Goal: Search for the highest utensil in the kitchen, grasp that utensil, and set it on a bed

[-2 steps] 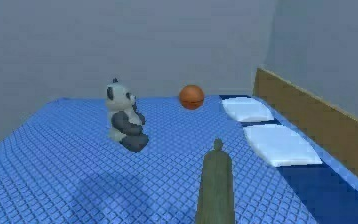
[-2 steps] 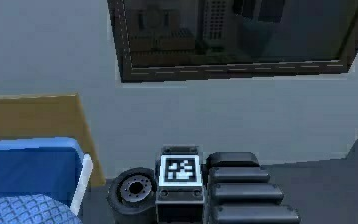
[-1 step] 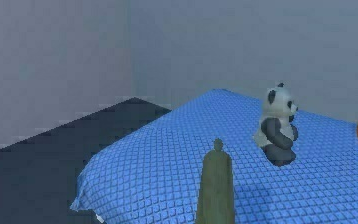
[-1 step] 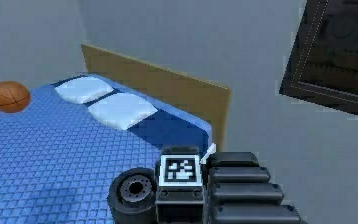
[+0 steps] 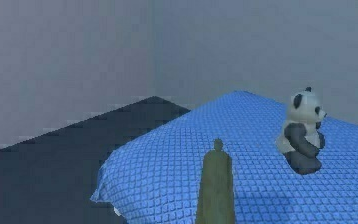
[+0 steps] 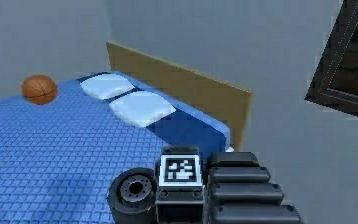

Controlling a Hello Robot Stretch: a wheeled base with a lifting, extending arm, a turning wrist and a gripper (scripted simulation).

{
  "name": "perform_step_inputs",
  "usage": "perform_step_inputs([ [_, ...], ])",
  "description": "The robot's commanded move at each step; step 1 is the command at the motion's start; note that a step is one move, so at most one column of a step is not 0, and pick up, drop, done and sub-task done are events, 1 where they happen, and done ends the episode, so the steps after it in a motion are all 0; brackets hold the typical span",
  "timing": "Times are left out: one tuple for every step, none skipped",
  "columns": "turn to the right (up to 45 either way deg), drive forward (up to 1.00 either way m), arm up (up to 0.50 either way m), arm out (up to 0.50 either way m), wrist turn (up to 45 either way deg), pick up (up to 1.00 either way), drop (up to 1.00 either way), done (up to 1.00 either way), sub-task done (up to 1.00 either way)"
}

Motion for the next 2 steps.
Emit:
perform_step_inputs([
  [45.0, 0.00, 0.00, 0.00, 0.0, 0.00, 0.00, 0.00, 0.00],
  [45.0, 0.00, 0.00, 0.00, 0.0, 0.00, 0.00, 0.00, 0.00],
])
